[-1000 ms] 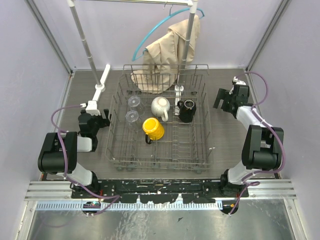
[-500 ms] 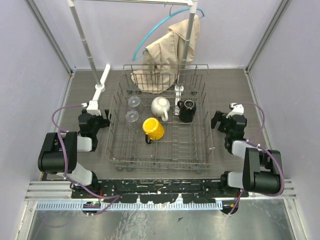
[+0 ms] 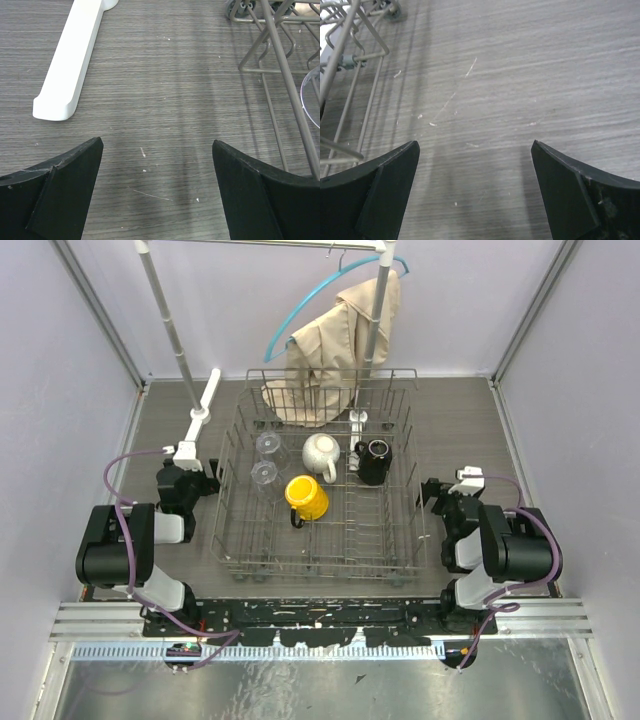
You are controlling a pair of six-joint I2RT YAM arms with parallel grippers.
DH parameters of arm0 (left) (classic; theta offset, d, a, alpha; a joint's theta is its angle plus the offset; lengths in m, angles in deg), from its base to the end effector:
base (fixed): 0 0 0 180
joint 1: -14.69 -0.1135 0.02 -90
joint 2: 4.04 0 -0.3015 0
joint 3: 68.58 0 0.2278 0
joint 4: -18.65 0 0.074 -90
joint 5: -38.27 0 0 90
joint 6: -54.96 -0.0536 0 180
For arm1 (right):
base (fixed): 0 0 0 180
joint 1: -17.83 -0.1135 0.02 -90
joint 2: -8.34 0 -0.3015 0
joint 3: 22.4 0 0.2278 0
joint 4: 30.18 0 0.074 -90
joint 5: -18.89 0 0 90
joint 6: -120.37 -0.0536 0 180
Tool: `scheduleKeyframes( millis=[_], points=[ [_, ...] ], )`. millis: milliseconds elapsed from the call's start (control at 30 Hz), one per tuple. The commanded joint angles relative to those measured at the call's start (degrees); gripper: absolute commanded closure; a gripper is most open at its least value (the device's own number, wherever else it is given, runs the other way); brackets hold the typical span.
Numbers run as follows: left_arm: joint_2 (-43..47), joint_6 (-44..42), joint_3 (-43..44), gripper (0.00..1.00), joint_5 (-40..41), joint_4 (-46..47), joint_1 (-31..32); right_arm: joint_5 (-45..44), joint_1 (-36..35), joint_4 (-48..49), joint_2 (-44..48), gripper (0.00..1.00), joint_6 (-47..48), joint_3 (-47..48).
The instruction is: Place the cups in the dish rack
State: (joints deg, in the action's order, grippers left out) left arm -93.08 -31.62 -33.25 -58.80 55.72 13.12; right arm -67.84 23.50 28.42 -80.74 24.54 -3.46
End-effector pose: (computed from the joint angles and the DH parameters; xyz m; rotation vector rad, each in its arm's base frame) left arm 0.2717 0.0008 0.1949 0.0045 1.8612 -0.1372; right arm 0.2167 -0.0184 0.1752 0.1364 1.7669 0.0526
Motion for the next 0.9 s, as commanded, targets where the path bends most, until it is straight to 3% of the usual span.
scheduleKeyframes(
  millis=[0, 133, 867],
  points=[
    [0.3, -0.8, 1.0, 0.02, -0.5, 0.1, -0.1, -3.1, -1.7, 1.5, 1.0, 0.0, 1.9, 5.1],
    [0.3, -0.8, 1.0, 0.02, -0.5, 0.2, -0.2, -7.4, -5.1, -5.7, 0.7, 0.0, 4.3, 9.4],
    [0.3, -0.8, 1.0, 0.02, -0.5, 0.2, -0.1, -4.9, -5.5, -6.7, 0.6, 0.0, 5.7, 9.9]
  ],
)
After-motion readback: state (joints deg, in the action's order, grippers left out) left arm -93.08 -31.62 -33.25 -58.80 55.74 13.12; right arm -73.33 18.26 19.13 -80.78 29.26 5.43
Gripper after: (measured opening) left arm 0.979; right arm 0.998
